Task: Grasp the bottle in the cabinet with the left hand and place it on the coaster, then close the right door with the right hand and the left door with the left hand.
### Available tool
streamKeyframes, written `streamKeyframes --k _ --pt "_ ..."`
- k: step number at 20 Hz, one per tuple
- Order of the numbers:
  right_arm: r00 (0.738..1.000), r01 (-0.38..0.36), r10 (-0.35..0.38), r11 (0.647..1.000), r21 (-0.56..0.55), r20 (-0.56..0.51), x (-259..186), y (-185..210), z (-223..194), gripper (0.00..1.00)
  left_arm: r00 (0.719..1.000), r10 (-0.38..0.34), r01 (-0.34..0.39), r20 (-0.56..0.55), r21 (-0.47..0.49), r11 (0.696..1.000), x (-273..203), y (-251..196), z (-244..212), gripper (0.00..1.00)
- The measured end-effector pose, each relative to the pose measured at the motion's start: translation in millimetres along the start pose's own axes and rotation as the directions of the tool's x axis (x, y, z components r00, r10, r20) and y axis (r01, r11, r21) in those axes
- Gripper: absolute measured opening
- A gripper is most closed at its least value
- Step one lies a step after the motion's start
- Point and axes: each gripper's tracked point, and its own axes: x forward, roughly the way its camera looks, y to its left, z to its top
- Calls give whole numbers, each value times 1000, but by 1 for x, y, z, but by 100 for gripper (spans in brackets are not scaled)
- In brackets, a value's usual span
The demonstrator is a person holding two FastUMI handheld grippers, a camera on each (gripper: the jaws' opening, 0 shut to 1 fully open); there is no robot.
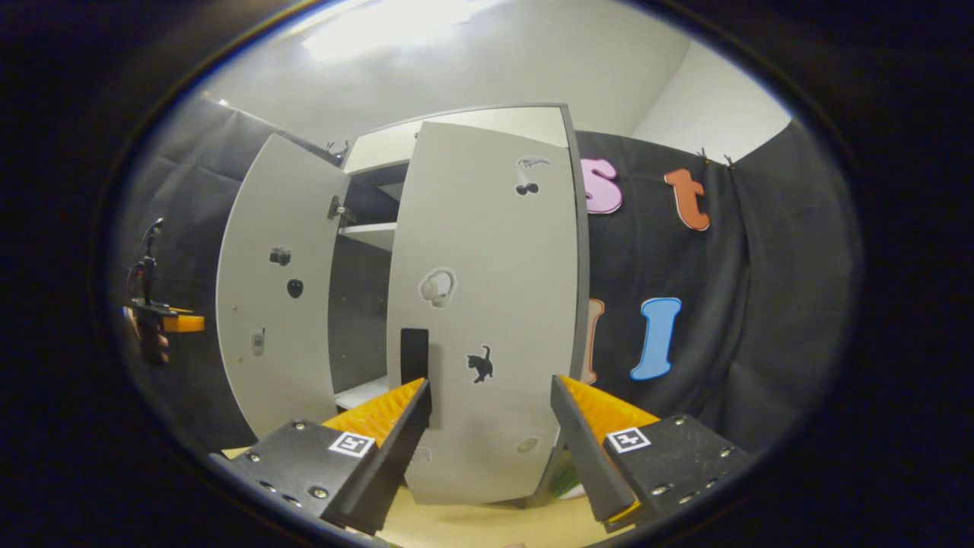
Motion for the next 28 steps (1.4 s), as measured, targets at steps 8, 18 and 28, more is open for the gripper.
streamKeyframes --k 8,18,28 --pt "999 45 -45 999 1 -3 -39 -18 -5 92 996 -84 82 -43 -29 996 32 -45 -5 90" --pt "995 99 -98 993 59 -18 -72 -44 -11 92 995 -89 89 -52 -8 996 29 -73 -1 88" --pt "997 80 -78 993 81 -20 -70 -37 -14 92 992 -115 114 -50 -21 993 25 -103 -2 88"
